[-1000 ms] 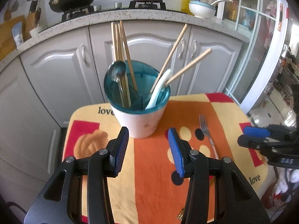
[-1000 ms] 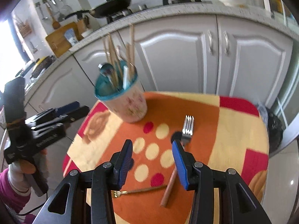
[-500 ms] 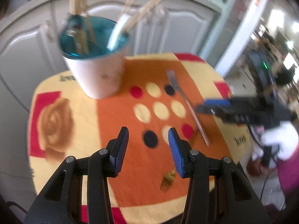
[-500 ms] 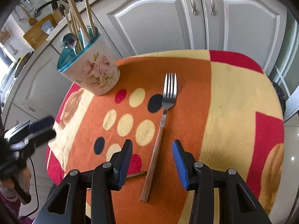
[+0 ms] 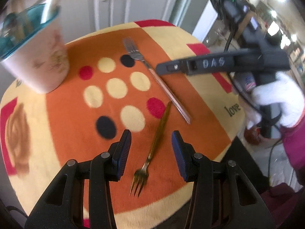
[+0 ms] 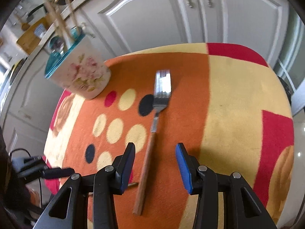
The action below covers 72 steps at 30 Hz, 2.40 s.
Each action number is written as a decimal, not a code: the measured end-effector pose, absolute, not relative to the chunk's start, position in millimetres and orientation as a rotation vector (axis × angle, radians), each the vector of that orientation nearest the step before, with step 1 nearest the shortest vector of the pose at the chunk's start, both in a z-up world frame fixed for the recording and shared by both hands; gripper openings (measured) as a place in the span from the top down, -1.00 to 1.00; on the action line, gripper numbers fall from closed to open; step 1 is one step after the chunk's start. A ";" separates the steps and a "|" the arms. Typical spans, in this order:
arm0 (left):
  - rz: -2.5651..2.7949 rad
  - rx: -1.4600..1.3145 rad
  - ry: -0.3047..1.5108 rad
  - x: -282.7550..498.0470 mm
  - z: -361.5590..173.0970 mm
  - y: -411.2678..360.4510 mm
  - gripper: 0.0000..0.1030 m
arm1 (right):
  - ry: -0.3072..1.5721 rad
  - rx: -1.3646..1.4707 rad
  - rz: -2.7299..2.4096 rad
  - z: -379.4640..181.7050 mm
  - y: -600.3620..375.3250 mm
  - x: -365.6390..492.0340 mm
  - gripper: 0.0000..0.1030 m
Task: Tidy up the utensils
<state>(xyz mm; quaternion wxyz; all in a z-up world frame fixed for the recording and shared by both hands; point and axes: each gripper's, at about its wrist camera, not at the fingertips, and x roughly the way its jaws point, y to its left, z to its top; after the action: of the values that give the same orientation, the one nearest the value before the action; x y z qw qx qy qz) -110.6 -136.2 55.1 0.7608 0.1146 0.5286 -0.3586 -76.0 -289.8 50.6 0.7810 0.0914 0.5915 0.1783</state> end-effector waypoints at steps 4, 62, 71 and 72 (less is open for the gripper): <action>-0.824 0.353 1.161 -103.5 43.3 -164.8 0.17 | 1.275 0.242 0.366 55.8 -306.4 -75.4 0.18; -0.533 -0.093 1.117 -46.8 74.9 -40.6 0.92 | 1.274 0.012 0.582 51.9 -242.9 -74.1 0.89; -0.532 -0.115 1.094 -52.5 84.3 -33.4 0.92 | 1.204 0.130 0.645 85.4 -251.1 -90.1 0.90; -0.532 -0.118 1.087 -53.2 87.7 -32.5 0.92 | 1.197 0.139 0.646 88.8 -252.4 -91.8 0.94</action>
<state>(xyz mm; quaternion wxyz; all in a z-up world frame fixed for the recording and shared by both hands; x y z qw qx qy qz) -53.2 -32.5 87.7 0.8209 -0.0554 0.5105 -0.2501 -91.8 -252.4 88.8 0.7753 0.0642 0.5530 0.2982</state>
